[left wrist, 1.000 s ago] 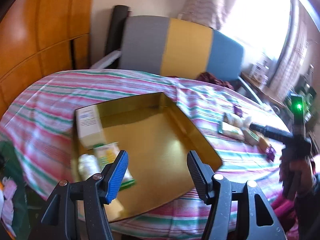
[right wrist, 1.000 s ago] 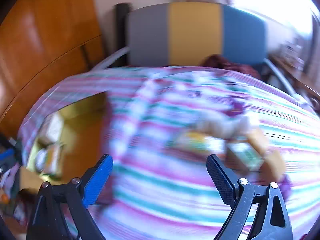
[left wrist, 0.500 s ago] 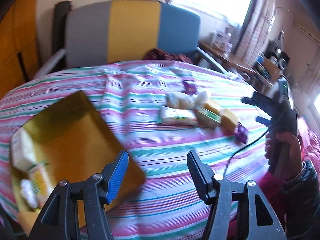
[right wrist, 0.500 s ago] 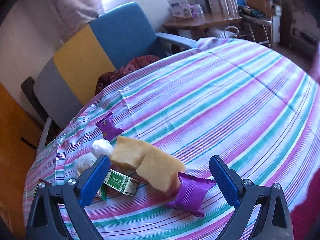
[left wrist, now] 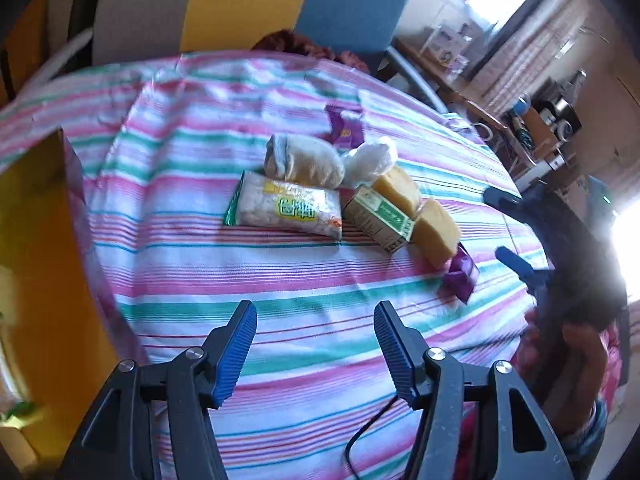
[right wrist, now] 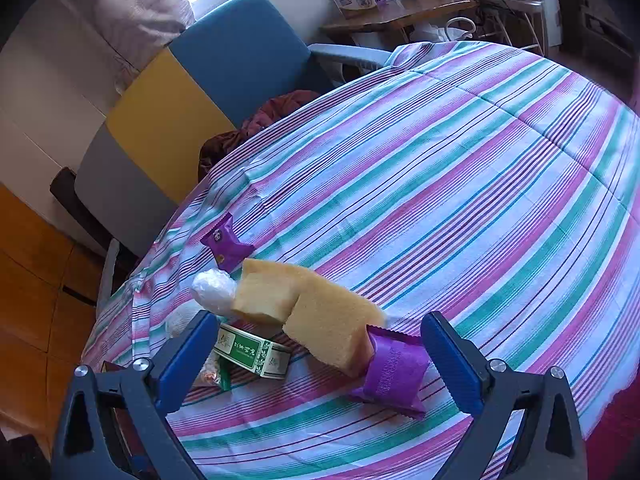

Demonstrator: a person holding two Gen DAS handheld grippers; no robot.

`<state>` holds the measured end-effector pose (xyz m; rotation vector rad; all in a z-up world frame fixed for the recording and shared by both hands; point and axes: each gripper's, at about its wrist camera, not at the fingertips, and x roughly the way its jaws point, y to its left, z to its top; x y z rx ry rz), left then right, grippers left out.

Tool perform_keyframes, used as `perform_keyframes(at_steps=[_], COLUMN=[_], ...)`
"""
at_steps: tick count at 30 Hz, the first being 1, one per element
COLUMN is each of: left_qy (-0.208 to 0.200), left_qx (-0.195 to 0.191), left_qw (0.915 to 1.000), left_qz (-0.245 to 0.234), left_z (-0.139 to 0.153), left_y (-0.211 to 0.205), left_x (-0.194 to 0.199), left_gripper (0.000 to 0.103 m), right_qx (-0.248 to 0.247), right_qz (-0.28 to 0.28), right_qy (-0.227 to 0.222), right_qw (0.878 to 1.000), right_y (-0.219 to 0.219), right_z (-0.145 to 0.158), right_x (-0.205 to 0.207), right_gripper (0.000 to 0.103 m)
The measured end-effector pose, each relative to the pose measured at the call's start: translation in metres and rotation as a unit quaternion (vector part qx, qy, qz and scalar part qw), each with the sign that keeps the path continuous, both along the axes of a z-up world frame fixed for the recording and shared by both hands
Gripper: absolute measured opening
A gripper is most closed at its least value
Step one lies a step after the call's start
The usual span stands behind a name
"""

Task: Organize objects
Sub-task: 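Move both grippers back toward the remaining snacks on the table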

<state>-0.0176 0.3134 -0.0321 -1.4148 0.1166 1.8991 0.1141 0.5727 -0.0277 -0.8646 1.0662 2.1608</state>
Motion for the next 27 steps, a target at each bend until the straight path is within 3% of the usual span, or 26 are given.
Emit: perform_keyframes(at_steps=[5,10,16,27], left_qy=[-0.063,-0.093,-0.094,-0.042], left_qx=[-0.004,-0.010,-0.020,-0.046], left_qw=[0.9970,0.9907,0.9859,0.9859], left_qz=[0.045,0.099,0.137,0.155], left_z=[-0.028,-0.046,-0.058,-0.054], left_y=[0.017,0.033,0.051,0.073], left_x=[-0.024,-0.050,-0.072,-0.096], left_gripper=[0.061,0.061,0.061,0.062], right_qx=[-0.010,-0.020,-0.039,-0.101], right_qz=[0.011,0.023,0.030,0.017], right_qy=[0.004,0.011,0.026,0.073], right_qw=[1.000,0.999,0.998,0.992], right_y=[-0.001,-0.002,-0.002,0.007], right_z=[-0.001,-0.001,-0.002,-0.006], right_x=[-0.001,-0.003,-0.002,0.009], right_gripper=[0.103,0.103,0.103,0.103])
